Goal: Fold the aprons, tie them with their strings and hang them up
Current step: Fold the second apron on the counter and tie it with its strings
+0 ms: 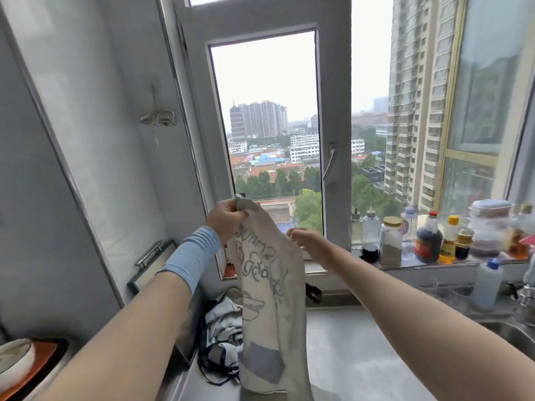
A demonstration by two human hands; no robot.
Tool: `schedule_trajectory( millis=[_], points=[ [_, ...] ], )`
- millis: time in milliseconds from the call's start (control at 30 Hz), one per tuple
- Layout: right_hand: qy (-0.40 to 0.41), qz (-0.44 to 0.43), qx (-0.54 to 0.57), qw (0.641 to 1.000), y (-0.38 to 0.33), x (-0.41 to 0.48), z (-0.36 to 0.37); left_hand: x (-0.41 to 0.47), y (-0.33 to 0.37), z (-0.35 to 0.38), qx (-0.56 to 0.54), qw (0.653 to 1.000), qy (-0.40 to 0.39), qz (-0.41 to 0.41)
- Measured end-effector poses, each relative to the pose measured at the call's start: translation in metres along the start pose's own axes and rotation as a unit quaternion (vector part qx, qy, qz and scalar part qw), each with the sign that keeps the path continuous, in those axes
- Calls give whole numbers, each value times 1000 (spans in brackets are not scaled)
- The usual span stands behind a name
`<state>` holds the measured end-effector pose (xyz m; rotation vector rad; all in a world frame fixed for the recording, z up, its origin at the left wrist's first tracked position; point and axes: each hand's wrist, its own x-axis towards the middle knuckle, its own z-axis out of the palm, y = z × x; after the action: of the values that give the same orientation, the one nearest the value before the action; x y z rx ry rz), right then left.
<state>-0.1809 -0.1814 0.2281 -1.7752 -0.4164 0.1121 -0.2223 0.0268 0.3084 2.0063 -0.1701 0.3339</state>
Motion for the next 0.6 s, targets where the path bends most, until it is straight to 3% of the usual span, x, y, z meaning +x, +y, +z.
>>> schedule_trajectory(
  millis=[67,133,200,233,267,300,367,400,467,600],
  points=[
    [38,-4,-1,999,-24,-5,-5,-2,19,-7,39,998,44,24],
    [157,-76,-106,979,-43,-9,-12,-9,37,-15,73,994,64,43],
    [344,-172,-272,882,-59,-11,-18,-15,49,-21,81,993,72,48],
    [395,-205,-290,847,-66,-14,-19,-18,54,-24,71,994,71,51],
    [401,-208,-269,851,-72,-18,-20,-22,57,-27,57,995,64,54],
    [367,-175,-214,888,-78,-21,-20,-25,60,-28,39,996,56,58],
    [257,-38,-49,964,-84,-27,-17,-31,64,-30,23,996,46,75],
    [197,22,22,980,-85,-33,-15,-34,66,-30,27,995,49,83],
    [149,45,77,985,-87,-40,-14,-39,69,-30,50,992,65,99],
    [309,-109,0,945,-93,-41,-17,-48,79,-40,194,953,177,153]
  ],
)
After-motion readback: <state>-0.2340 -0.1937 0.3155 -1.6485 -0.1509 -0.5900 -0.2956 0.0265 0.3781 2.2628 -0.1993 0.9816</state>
